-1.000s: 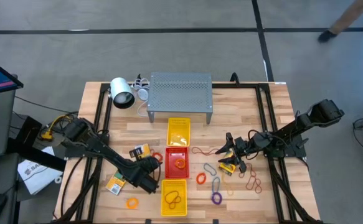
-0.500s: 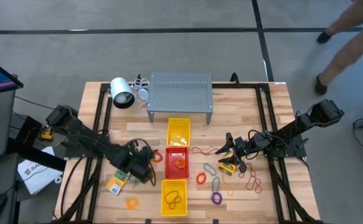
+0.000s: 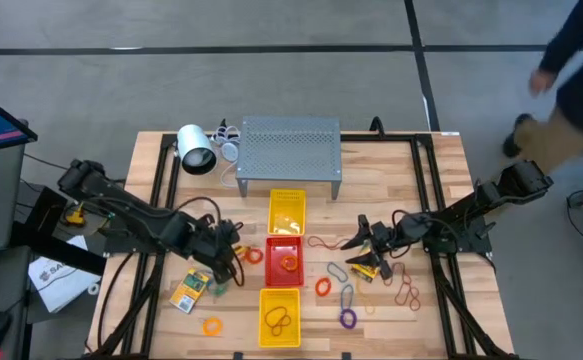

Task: Pick & Place Office Desk Supplies
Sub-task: Put the crayon into the top yellow bin

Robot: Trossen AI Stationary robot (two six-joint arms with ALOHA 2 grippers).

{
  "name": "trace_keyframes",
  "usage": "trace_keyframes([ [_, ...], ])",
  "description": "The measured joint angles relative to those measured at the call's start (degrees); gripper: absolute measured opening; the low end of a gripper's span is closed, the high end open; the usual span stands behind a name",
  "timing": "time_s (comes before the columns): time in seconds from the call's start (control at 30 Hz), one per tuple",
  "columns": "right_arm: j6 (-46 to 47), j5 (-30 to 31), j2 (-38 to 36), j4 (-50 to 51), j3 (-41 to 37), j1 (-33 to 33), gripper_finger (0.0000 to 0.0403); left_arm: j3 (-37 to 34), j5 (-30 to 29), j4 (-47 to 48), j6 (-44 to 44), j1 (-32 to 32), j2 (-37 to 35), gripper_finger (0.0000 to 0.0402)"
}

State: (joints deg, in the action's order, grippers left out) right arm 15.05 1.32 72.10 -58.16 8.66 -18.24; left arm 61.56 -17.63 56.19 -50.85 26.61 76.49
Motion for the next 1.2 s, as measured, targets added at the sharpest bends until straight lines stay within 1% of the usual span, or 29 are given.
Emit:
trace_keyframes([
  [0.37,0.13,-0.02,0.00,2.47,3.46,0.00,0.0182,0.00,-1.42,-1.11,9.38,-2.89,-5.49,0.0002],
  [0.53,1.14,0.01,0.00,2.42,4.11,0.00,0.0182,0.13,-1.42,-2.51,15.34,-5.61,-8.38,0.0002],
  [0.67,1.77,0.07,0.00,2.41,4.11,0.00,0.0182,2.58,-1.43,-2.63,22.18,-8.71,-8.53,0.0002],
  [0.87,2.10,0.17,0.00,2.12,4.11,1.47,0.0182,7.67,-1.43,-3.69,36.00,-13.86,-4.19,0.0002],
  [1.0,2.10,0.17,0.00,2.02,4.11,3.25,0.0182,11.61,-1.44,-3.57,43.89,-16.97,0.91,0.0002],
  [1.2,1.93,0.12,0.02,2.50,4.09,5.34,0.0182,17.83,-1.43,-3.48,52.75,-20.59,9.20,0.0001],
])
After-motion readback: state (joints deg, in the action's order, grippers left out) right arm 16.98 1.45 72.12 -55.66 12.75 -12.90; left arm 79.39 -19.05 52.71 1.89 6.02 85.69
